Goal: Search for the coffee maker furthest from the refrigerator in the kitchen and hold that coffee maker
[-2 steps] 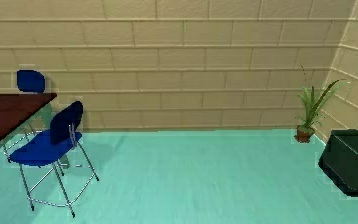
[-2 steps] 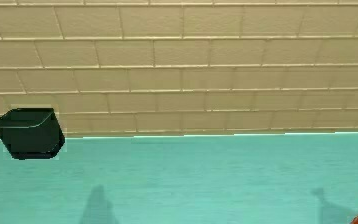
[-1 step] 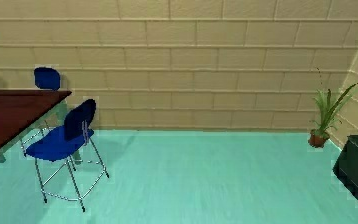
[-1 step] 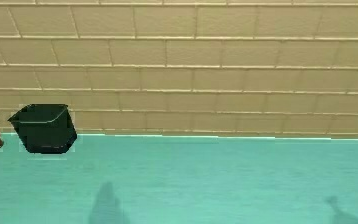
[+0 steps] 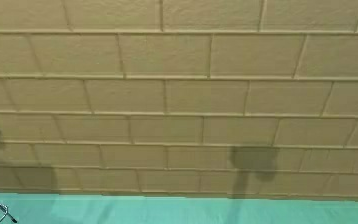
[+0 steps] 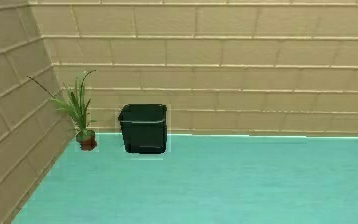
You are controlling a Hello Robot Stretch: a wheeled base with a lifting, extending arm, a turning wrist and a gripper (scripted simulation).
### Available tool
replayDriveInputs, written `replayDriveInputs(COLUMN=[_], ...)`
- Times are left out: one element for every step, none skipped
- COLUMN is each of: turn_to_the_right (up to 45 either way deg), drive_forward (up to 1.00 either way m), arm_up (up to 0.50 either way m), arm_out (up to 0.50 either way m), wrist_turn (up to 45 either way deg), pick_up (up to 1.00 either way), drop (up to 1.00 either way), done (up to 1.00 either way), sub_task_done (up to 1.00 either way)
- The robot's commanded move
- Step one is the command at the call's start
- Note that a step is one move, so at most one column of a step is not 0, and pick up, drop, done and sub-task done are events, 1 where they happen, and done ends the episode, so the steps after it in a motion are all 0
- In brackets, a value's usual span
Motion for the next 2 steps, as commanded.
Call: replayDriveInputs(turn_to_the_right=[0.0,-45.0], drive_forward=[0.5,0.0], arm_up=[0.0,0.0], arm_out=[0.0,0.0], wrist_turn=[0.0,0.0], pick_up=[0.0,0.0], drop=[0.0,0.0], done=[0.0,0.0], sub_task_done=[0.0,0.0])
